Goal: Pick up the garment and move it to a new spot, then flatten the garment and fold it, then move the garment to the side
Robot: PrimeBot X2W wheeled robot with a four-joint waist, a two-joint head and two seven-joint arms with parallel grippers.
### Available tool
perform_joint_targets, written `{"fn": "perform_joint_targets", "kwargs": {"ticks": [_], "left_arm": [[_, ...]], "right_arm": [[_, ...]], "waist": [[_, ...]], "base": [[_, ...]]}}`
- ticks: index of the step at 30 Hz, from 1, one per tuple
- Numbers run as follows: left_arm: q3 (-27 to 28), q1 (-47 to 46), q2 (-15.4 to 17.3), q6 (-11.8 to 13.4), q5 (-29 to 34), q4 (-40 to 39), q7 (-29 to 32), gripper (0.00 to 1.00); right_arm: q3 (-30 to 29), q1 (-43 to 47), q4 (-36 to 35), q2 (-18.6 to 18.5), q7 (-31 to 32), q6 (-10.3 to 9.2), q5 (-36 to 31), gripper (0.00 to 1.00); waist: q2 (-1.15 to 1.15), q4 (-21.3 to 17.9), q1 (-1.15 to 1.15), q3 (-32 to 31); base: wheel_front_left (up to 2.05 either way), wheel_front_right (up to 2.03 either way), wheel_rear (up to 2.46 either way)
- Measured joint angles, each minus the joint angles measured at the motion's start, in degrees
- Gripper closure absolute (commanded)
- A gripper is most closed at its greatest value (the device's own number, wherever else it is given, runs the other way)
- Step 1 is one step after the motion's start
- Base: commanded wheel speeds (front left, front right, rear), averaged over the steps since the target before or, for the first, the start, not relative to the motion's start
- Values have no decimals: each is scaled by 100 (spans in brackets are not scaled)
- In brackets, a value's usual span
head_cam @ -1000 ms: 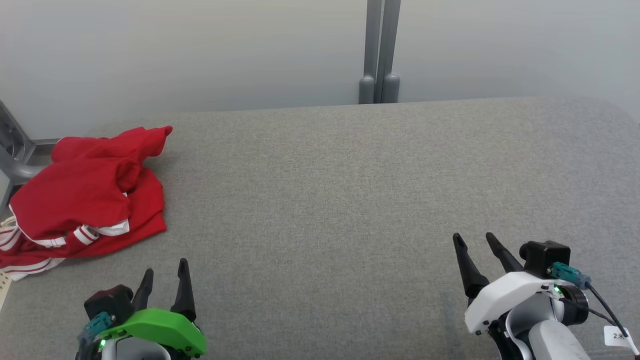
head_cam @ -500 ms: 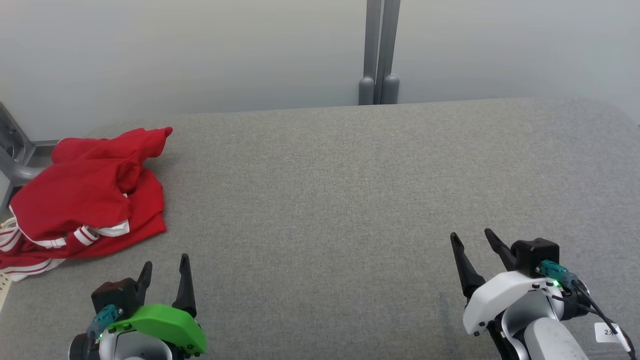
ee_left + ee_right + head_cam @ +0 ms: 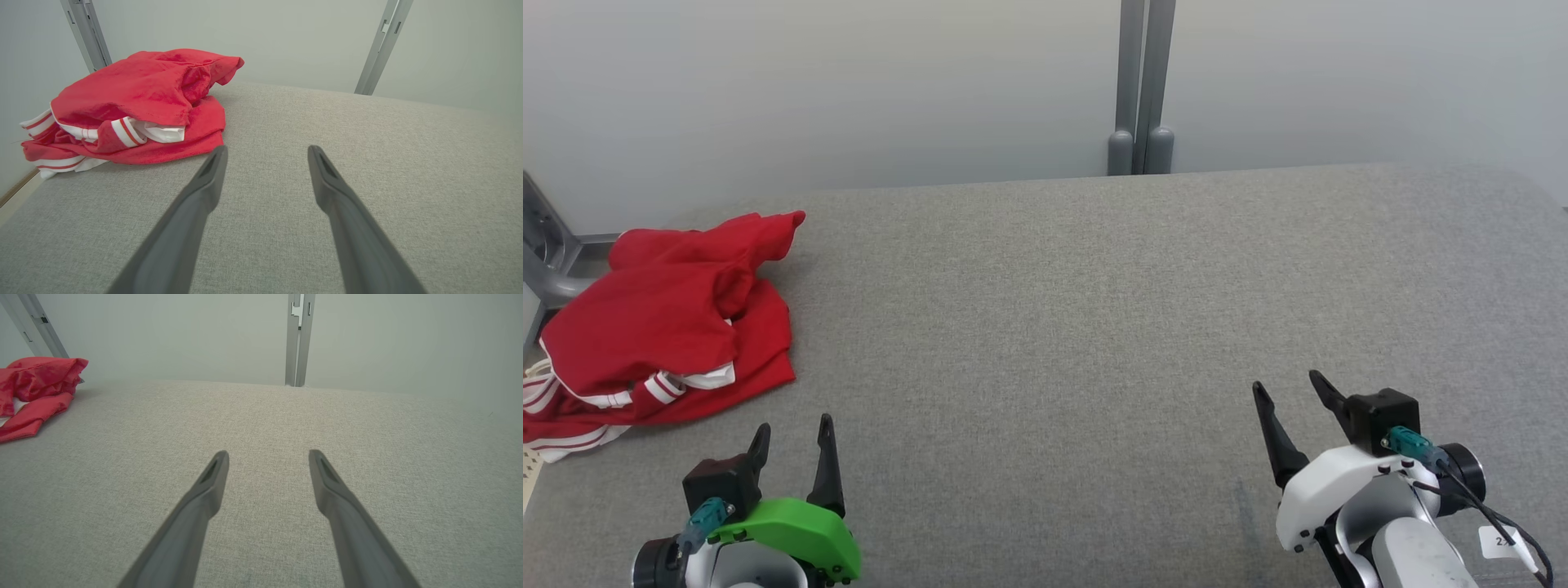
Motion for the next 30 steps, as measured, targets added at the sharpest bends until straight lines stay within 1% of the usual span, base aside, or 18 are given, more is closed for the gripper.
{"fn": "perform_joint_targets", "kwargs": {"ticks": [6, 13, 16, 30], "left_arm": [[41, 18, -37, 15, -42, -53, 1, 0], [-48, 23, 13, 59, 185, -81, -21, 0], [-80, 23, 26, 73, 197, -79, -22, 0], [-164, 58, 115, 68, 185, -40, 36, 0]], "right_arm": [[-60, -6, 89, -3, -53, 0, -66, 0], [-81, -15, 155, -3, -141, 0, -359, 0], [-68, -16, 168, -5, -168, 0, -370, 0], [24, -12, 231, -7, -246, 1, -276, 0]], "waist": [[0, 3, 0, -21], [0, 7, 0, -47], [0, 37, 0, -59], [0, 456, 0, -114]], "base": [[0, 0, 0], [0, 0, 0], [0, 0, 0], [0, 0, 0]]}}
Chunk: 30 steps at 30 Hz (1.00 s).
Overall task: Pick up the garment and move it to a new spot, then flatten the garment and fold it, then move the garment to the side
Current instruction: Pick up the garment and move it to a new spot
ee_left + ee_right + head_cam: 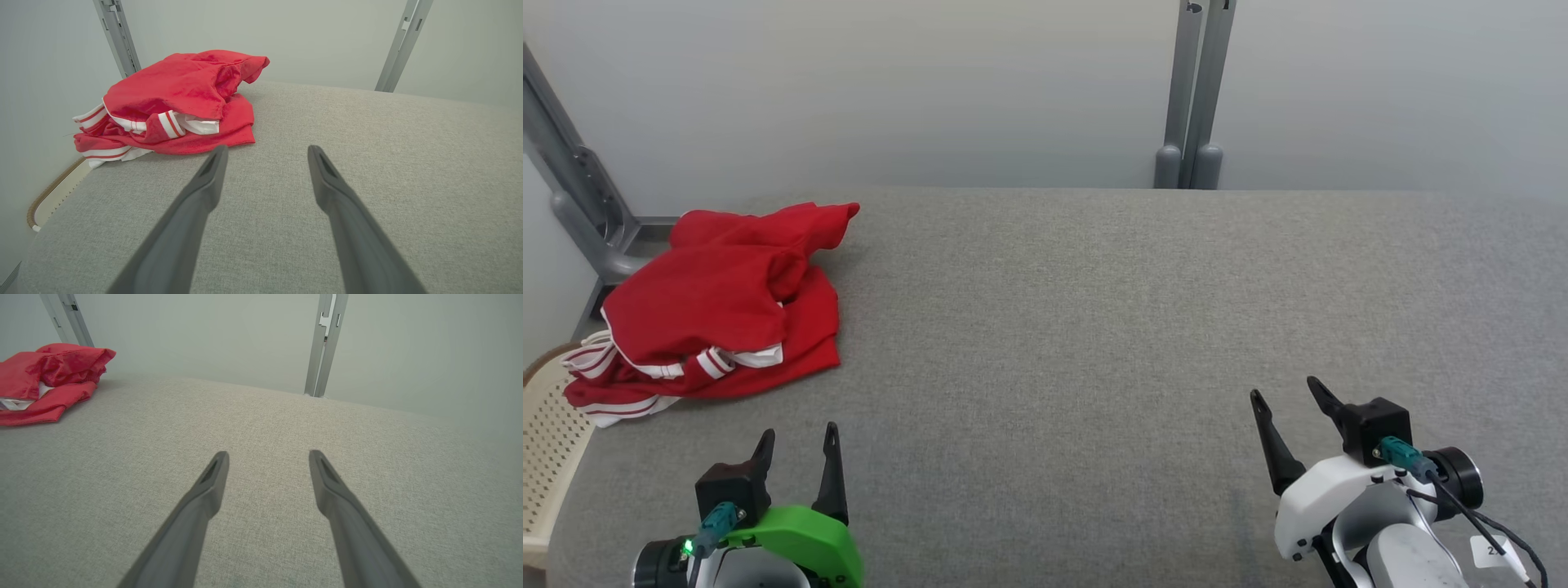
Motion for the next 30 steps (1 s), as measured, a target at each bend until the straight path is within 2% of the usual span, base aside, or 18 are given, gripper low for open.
{"fn": "perform_joint_targets", "kwargs": {"ticks": [9, 18, 30], "left_arm": [[-20, 35, 40, 10, -31, -15, 20, 0], [-25, 64, 115, 115, -25, -102, 59, 0], [151, 92, 194, 410, -109, -244, 259, 0]], "right_arm": [[120, 6, 38, 1, -32, 0, 85, 0], [179, 29, 64, 0, -82, 0, 162, 0], [196, 4, 118, 3, -174, 0, 289, 0]], "waist": [[0, 218, 0, -27], [0, 627, 0, -31], [0, 1261, 0, 66]], "base": [[0, 0, 0], [0, 0, 0], [0, 0, 0]]}}
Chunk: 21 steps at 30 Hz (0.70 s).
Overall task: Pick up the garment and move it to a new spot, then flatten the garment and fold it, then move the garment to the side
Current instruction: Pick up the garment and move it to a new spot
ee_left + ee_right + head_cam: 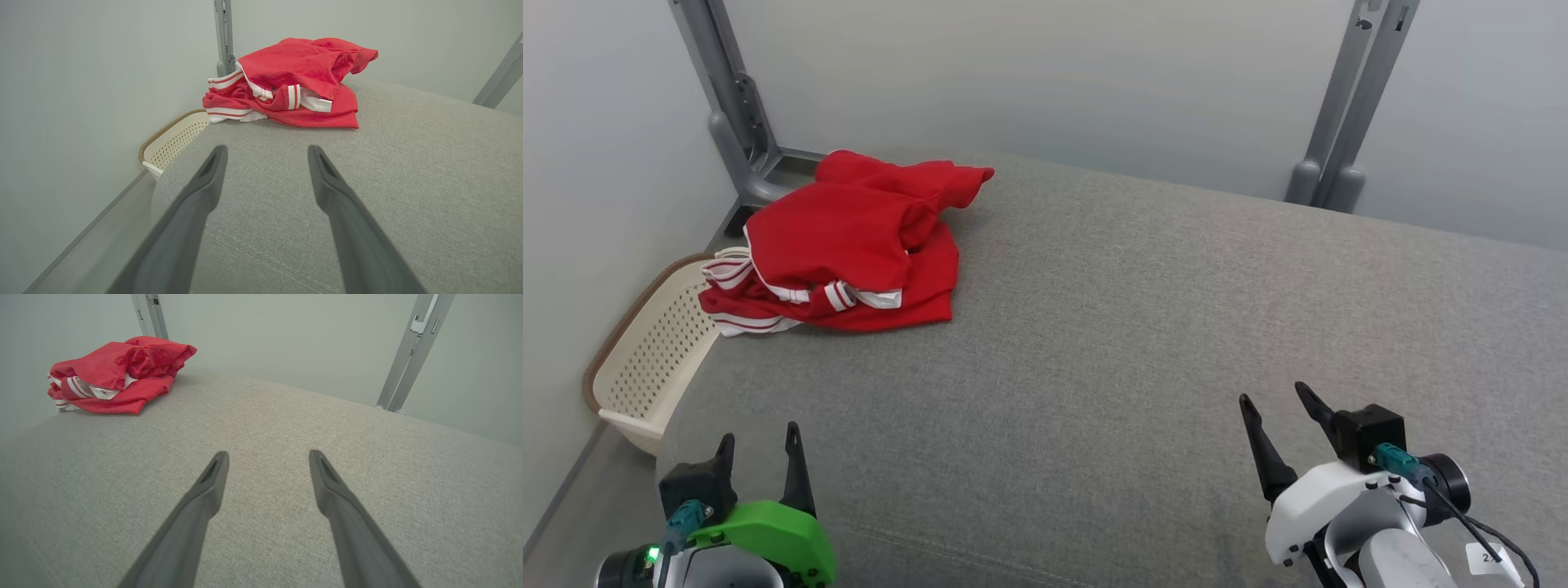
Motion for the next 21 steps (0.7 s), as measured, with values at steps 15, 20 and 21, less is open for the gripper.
{"fn": "perform_joint_targets", "kwargs": {"ticks": [15, 20, 21], "left_arm": [[-201, -861, 32, -412, -247, 237, 556, 0], [-213, -1993, -33, -555, -490, 713, 1340, 0], [-221, -2207, -43, -567, -519, 811, 1493, 0]], "right_arm": [[-86, -78, -333, -1, 4, 0, -21, 0], [-47, -197, -845, 1, 234, 0, -220, 0], [-42, -229, -951, 1, 293, 0, -268, 0]], "waist": [[0, 314, 0, 466], [0, 286, 0, 818], [0, 271, 0, 896]], "base": [[0, 0, 0], [0, 0, 0], [0, 0, 0]]}}
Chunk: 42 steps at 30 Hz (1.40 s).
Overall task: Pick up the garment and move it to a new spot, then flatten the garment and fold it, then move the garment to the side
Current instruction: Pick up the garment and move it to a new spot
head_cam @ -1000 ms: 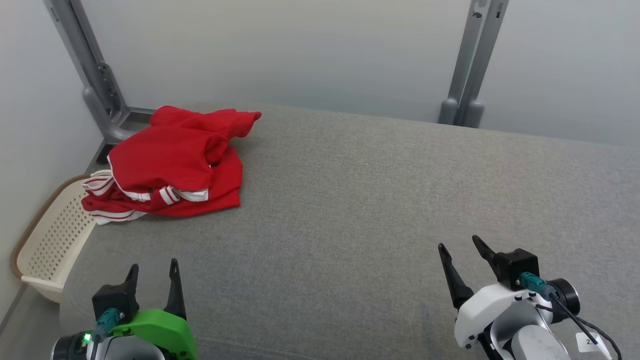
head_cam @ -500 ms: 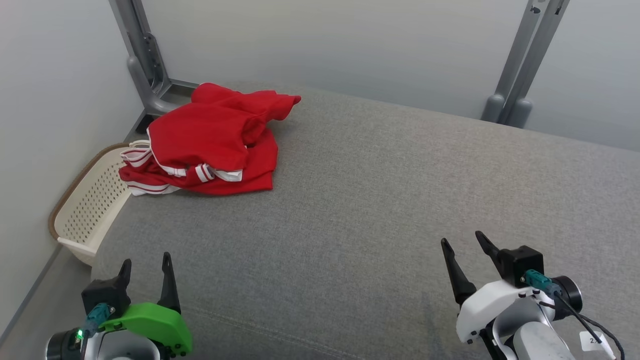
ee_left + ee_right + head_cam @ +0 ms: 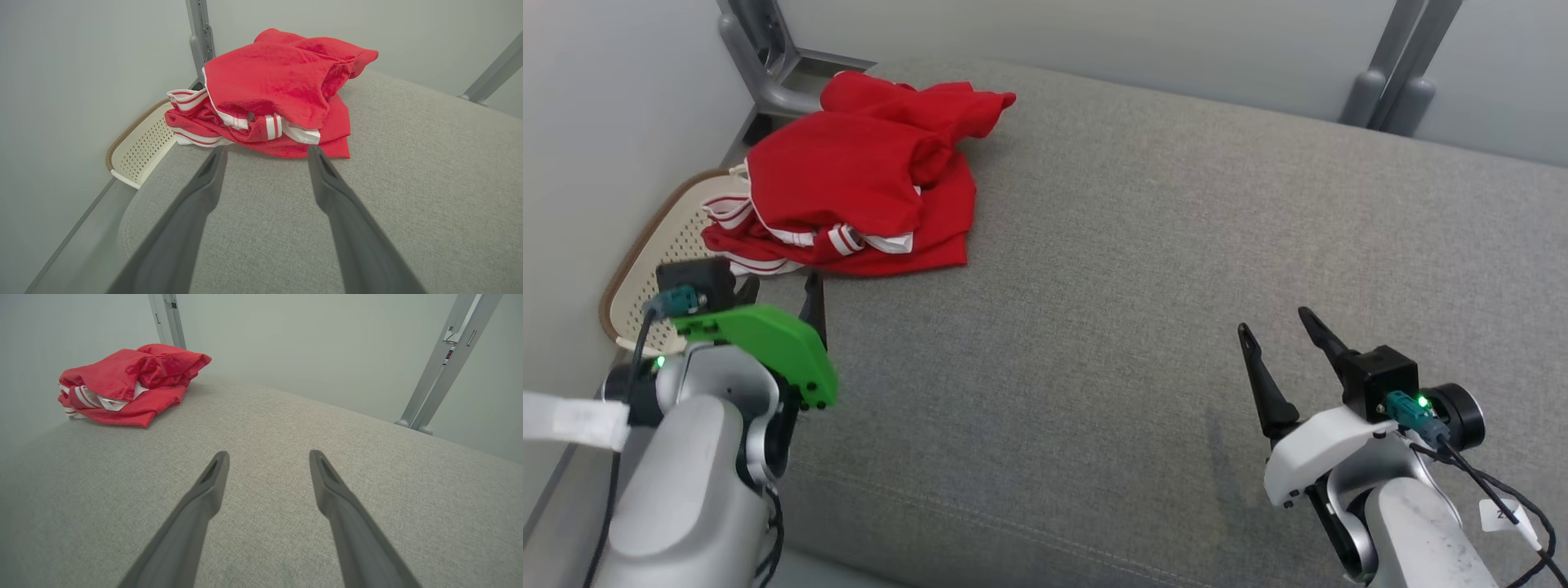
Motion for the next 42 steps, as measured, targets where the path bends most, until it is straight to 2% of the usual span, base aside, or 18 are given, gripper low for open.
{"fn": "perform_joint_targets", "kwargs": {"ticks": [8, 16, 22, 27, 30, 31, 32, 33, 38, 42], "left_arm": [[-155, -1340, 147, -113, 44, 639, 876, 0], [-492, -2056, 493, -420, 263, 1083, 1670, 0], [-644, -2293, 792, -415, 443, 1444, 2075, 0], [-800, -2482, 985, -380, 679, 1631, 2183, 0], [-887, -2553, 1012, -280, 772, 1737, 2280, 2], [-905, -2570, 1022, -252, 802, 1757, 2306, 44], [-911, -2591, 1033, -232, 808, 1773, 2307, 63], [-916, -2615, 1042, -214, 811, 1782, 2307, 98], [-957, -2659, 1034, -143, 843, 1778, 2353, 100], [-935, -2721, 1000, -33, 853, 1648, 2091, 100]], "right_arm": [[152, -110, -715, -1, 380, 0, -248, 0], [272, -119, -1158, -3, 669, 0, -497, 0], [355, -98, -1389, -3, 787, 0, -559, 0], [421, -76, -1514, -4, 820, 0, -610, 0], [434, -48, -1541, -4, 827, 0, -616, 0], [439, -43, -1550, -4, 827, 0, -616, 0], [444, -40, -1553, -4, 836, 0, -615, 0], [447, -40, -1555, -4, 842, 0, -615, 0], [445, -41, -1544, -4, 840, 0, -581, 0], [455, -53, -1483, -4, 801, 0, -531, 0]], "waist": [[0, -246, 0, 609], [0, -646, 1, 1088], [0, -940, 1, 1404], [0, -1129, 1, 1648], [0, -1216, 1, 1760], [0, -1242, 1, 1789], [0, -1263, 1, 1813], [0, -1280, 1, 1835], [0, -1315, 1, 1869], [0, -1308, 1, 1825]], "base": [[0, 0, 0], [0, 0, 0], [0, 0, 0], [0, 0, 0], [0, 0, 0], [0, 0, 0], [0, 0, 0], [0, 0, 0], [0, 0, 0], [0, 0, 0]]}}
